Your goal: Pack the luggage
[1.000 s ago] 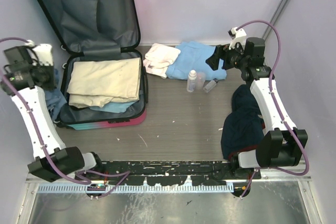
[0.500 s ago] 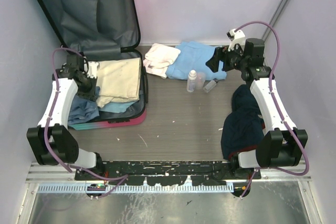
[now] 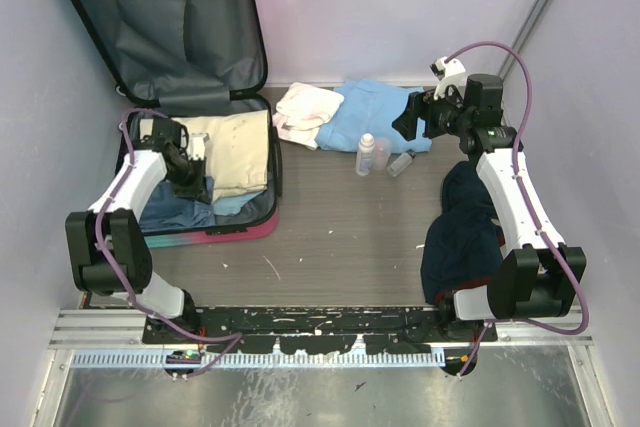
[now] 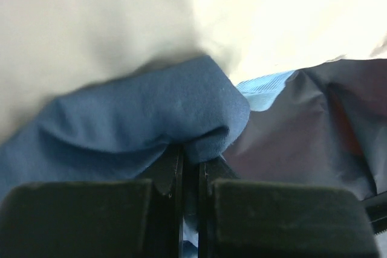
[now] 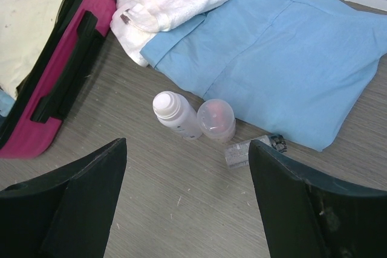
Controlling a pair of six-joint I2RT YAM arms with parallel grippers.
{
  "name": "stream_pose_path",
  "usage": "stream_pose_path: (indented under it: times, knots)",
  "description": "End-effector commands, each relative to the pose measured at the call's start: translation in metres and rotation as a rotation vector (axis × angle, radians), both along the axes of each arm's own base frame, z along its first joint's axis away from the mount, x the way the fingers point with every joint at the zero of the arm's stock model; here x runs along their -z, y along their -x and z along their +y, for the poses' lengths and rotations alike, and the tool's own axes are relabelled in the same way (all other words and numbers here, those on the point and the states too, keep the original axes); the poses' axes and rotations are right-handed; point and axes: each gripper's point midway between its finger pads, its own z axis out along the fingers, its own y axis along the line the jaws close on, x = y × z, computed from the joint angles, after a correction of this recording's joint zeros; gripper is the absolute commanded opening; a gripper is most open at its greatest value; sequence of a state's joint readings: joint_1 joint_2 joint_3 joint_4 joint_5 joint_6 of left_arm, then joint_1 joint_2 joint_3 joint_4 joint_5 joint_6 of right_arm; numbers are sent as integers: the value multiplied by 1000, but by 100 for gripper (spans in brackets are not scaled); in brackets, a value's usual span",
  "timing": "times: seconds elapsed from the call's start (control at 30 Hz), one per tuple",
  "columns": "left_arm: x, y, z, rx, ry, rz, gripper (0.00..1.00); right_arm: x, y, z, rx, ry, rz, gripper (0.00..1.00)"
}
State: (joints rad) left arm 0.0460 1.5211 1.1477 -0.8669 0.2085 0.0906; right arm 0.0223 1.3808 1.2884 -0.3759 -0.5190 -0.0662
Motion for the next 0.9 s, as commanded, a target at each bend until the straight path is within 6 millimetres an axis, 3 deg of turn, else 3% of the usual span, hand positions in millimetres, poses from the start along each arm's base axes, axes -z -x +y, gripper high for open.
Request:
stream_pose_path:
  times: [0.0, 0.07, 0.1, 0.23, 0.33, 0.4, 0.5, 0.67, 0.83, 0.87]
  knots:
    - [8, -11, -38, 87, 165, 6, 0, -33, 2, 2, -7, -5, -98, 86]
    - [8, -9, -35, 95, 149, 13, 1, -35, 2, 1, -3, -2, -103, 86]
    - [4, -7, -34, 110, 137, 16, 8, -37, 2, 1, -2, 1, -103, 86]
    - [-27, 1, -26, 190, 79, -36, 57, -39, 2, -1, -2, 18, -107, 87]
    - [-57, 7, -26, 260, 66, -103, 84, -33, 2, -1, -2, 22, -95, 87]
    - [-79, 6, -30, 303, 71, -182, 96, -28, 2, 0, -9, 23, -84, 87]
    - [-107, 1, -45, 356, 142, -282, 98, -18, 3, 2, -43, 36, -70, 87]
    - [-143, -22, -97, 516, 279, -475, 98, 5, 4, 13, -155, 51, -39, 88]
    - [-159, -60, -186, 760, 303, -721, 98, 16, -1, 17, -191, 44, -5, 90]
    - [-158, -65, -203, 801, 310, -734, 98, 17, -1, 19, -201, 39, 3, 95]
